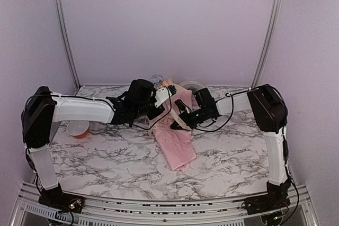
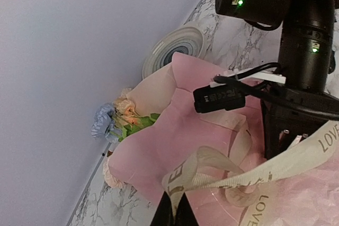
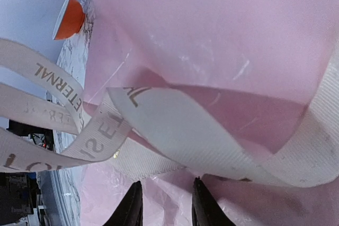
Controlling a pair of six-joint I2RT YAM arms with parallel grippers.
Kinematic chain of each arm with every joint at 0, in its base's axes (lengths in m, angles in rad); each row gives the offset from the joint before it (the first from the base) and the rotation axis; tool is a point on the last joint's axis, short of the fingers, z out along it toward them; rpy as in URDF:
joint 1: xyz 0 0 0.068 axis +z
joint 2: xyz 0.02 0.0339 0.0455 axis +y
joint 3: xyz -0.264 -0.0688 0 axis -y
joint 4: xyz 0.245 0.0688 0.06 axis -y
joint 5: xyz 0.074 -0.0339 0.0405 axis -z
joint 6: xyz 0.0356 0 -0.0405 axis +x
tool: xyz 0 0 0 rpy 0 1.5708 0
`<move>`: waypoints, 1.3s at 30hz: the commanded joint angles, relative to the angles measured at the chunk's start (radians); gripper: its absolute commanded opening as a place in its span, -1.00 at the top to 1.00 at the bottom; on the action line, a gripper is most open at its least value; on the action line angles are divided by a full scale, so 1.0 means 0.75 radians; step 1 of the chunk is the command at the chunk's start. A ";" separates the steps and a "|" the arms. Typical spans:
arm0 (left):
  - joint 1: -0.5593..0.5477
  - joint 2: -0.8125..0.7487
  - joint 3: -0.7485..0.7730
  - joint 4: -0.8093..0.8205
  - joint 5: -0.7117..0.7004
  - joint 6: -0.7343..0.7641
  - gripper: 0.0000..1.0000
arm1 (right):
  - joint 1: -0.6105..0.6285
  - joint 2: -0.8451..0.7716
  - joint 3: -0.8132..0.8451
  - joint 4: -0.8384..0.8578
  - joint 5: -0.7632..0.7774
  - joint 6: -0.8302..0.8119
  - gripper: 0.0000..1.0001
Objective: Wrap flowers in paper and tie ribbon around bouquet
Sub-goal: Cross the ribbon over the folded bouquet.
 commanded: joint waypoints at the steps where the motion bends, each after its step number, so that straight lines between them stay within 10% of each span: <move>1: 0.024 0.172 0.128 0.078 -0.179 -0.136 1.00 | -0.011 -0.075 0.032 -0.055 -0.090 -0.083 0.38; 31: 0.093 0.500 0.245 -0.118 0.022 -0.513 1.00 | -0.217 -0.331 -0.011 -0.085 0.387 0.135 0.50; 39: 0.105 0.509 0.268 -0.120 0.102 -0.551 1.00 | -0.027 -0.451 -0.268 0.312 0.230 0.137 0.52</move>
